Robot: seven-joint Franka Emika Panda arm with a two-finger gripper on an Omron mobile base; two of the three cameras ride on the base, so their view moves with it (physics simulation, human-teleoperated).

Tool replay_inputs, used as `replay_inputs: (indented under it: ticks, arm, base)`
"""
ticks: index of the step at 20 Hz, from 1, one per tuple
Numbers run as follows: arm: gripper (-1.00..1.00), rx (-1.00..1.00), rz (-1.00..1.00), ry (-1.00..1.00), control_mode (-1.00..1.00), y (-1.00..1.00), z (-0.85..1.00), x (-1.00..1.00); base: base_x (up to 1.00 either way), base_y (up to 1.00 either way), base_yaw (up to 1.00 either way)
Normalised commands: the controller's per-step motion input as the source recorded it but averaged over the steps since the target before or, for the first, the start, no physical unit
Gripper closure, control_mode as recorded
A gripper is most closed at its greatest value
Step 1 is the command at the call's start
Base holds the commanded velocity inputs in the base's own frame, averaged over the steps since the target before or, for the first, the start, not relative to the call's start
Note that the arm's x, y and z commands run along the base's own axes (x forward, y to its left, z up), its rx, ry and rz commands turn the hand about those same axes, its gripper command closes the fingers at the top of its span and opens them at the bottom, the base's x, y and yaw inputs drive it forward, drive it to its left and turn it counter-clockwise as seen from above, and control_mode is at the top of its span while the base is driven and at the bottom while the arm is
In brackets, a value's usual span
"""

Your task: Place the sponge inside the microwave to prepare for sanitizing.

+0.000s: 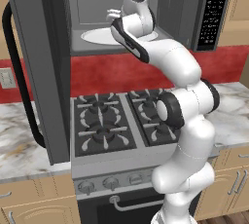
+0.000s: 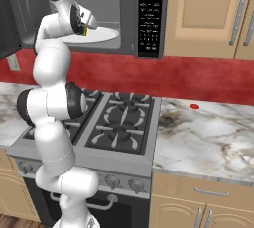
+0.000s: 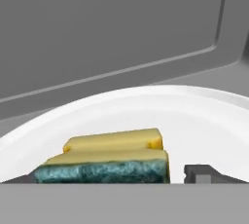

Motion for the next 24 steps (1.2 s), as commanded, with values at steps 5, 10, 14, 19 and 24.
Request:
replay_inputs:
  ticks: [5,10,14,19,24]
  arm:
    - [-1.00,0.00,0.00,0.00,-1.00,0.00,-0.01,0.06]
    - [-1.00,0.00,0.00,0.00,-1.00,0.00,-0.23,0.20]
    - [-1.00,-0.02,0.01,-0.08,-1.00,0.01,0.00,0.12]
    - [-1.00,-0.02,0.04,-0.19,-1.00,0.17,0.09,0.00]
    - [-1.00,0.00,0.03,-0.14,-1.00,0.07,0.08,0.00]
  base:
    - [0.00,0.00,0.00]
    - [0.00,0.00,0.00]
    - [0.00,0.00,0.00]
    - [0.00,0.00,0.00]
    - [0.00,0.00,0.00]
